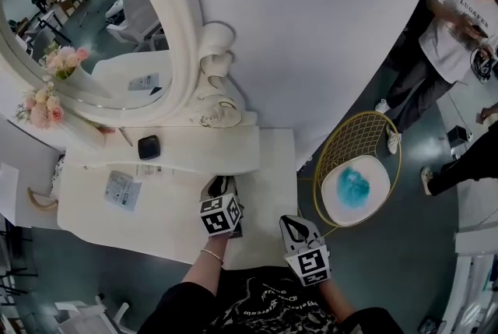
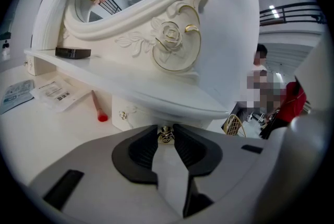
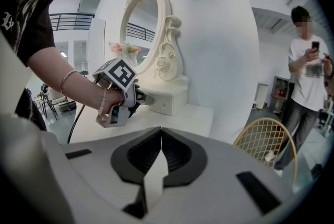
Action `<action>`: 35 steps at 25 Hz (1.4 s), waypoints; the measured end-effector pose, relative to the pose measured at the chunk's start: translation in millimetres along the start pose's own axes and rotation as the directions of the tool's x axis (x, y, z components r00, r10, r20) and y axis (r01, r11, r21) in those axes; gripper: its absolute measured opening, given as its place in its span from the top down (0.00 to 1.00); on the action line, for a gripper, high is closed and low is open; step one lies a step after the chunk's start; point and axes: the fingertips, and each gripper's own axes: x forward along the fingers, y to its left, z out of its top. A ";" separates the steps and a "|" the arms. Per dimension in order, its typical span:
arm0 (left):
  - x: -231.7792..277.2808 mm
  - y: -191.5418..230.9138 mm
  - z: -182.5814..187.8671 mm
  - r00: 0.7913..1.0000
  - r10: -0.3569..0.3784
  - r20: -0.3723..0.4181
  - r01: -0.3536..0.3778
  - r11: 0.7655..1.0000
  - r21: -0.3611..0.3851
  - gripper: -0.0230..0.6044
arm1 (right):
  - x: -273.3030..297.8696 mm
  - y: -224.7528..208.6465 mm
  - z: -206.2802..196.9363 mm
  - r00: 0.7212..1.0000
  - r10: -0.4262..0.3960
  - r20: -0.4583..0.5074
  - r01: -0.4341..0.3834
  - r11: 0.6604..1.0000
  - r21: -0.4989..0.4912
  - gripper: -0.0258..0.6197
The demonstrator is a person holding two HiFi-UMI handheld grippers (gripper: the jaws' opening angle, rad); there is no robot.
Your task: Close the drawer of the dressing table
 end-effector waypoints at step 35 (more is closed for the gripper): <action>-110.3 -50.2 -29.6 0.975 -0.206 0.088 0.192 0.970 0.147 0.72 | -12.7 10.7 2.7 0.997 0.053 0.055 -0.055 0.998 0.025 0.94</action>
